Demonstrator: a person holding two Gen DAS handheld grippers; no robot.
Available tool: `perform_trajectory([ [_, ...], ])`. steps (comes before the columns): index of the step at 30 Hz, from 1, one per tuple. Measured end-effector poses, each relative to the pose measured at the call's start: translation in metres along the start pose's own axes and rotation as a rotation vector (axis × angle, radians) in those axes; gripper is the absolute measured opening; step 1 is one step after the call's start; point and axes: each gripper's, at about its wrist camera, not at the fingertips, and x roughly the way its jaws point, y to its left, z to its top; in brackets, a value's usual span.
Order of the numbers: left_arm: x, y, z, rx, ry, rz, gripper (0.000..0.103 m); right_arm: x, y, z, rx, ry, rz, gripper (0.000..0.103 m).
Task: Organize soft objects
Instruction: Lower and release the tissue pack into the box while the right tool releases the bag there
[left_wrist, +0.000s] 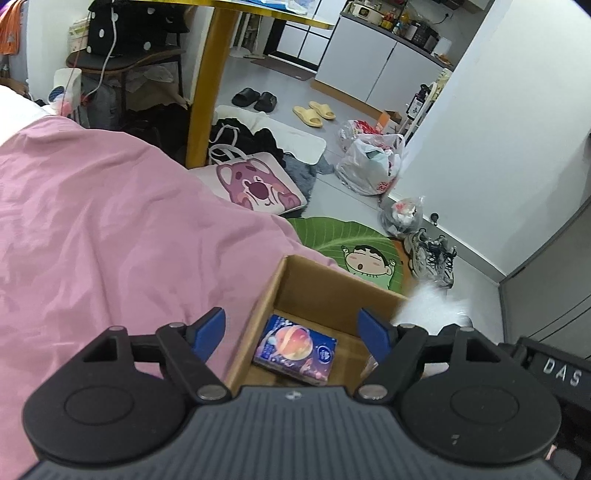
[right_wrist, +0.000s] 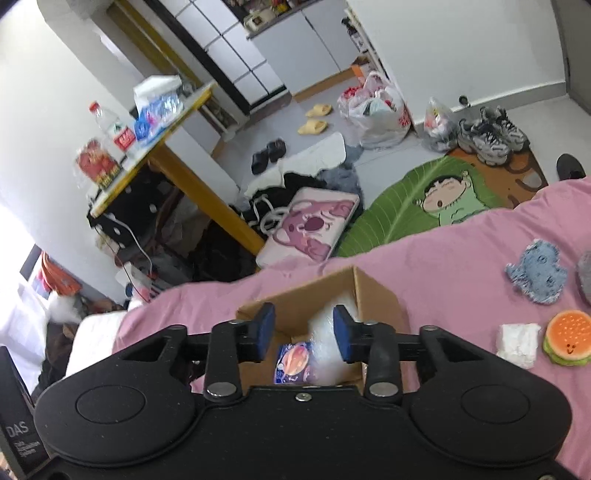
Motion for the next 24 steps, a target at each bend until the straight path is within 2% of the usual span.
perform_trajectory([
  [2, -0.005, 0.001, -0.001, 0.002, -0.006, 0.001, 0.078, -0.010, -0.004, 0.001, 0.007, -0.016, -0.006, 0.046],
  [6, -0.009, -0.006, -0.001, 0.020, 0.005, 0.015, 0.083, -0.026, -0.014, 0.001, 0.010, -0.032, -0.025, 0.048],
  [10, -0.015, -0.015, -0.004, 0.040, 0.014, 0.020, 0.086, -0.040, -0.019, 0.000, -0.021, -0.040, -0.049, 0.059],
  [15, -0.027, -0.028, -0.011, 0.081, 0.017, 0.026, 0.090, -0.057, -0.025, -0.003, -0.061, -0.025, -0.037, 0.065],
  [18, -0.035, -0.034, -0.017, 0.099, 0.015, 0.054, 0.092, -0.069, -0.030, -0.003, -0.082, -0.034, -0.048, 0.074],
  [24, -0.051, -0.049, -0.026, 0.147, -0.002, 0.035, 0.098, -0.092, -0.044, -0.004, -0.095, -0.032, -0.037, 0.086],
])
